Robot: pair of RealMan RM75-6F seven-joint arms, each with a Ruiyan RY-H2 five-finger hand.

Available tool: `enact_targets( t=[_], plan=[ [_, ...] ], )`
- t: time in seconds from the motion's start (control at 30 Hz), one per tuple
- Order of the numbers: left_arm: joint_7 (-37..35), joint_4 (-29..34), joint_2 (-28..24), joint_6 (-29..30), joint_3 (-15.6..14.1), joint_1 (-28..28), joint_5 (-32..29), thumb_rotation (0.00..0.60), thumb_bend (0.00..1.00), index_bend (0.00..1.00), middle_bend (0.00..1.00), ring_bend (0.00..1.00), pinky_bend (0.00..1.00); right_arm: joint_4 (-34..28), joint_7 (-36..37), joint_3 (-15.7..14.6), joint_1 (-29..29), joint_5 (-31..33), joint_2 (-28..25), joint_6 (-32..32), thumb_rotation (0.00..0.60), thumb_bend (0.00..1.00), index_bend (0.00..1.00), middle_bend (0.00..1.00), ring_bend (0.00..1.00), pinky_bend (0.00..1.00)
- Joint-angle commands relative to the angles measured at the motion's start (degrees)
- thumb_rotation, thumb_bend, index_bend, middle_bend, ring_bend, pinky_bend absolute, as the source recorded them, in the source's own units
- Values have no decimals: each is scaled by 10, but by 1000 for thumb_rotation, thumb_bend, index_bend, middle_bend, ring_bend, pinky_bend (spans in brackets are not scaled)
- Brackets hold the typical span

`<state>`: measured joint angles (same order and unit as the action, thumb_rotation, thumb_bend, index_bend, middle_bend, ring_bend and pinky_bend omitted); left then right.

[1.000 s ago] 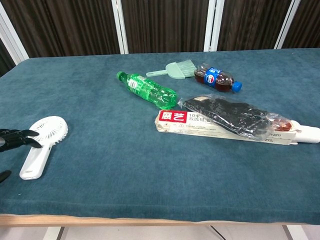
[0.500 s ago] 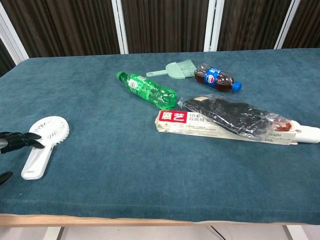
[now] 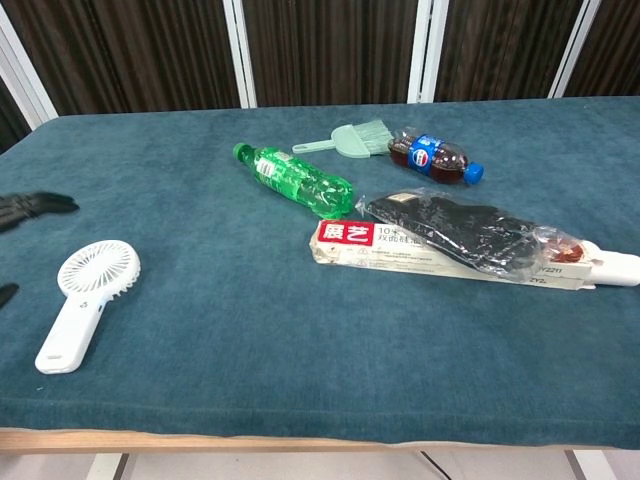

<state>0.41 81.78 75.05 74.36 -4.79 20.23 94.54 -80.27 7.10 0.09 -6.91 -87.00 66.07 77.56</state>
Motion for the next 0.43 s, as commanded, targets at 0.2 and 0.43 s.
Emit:
enact_targets(
  t=[0.2,0.43],
  plan=[
    [13,23,-34,70,15,-55,-27,600,424,0,0,0,70,0,0,0,1,-1,0,2,600,309,0,0,0,0],
    [47,65,-54,73,37,-74,-78,600,415,0,0,0,70,-3,1,-3,2,-8,-2,7,600,309,0,0,0,0]
  ],
)
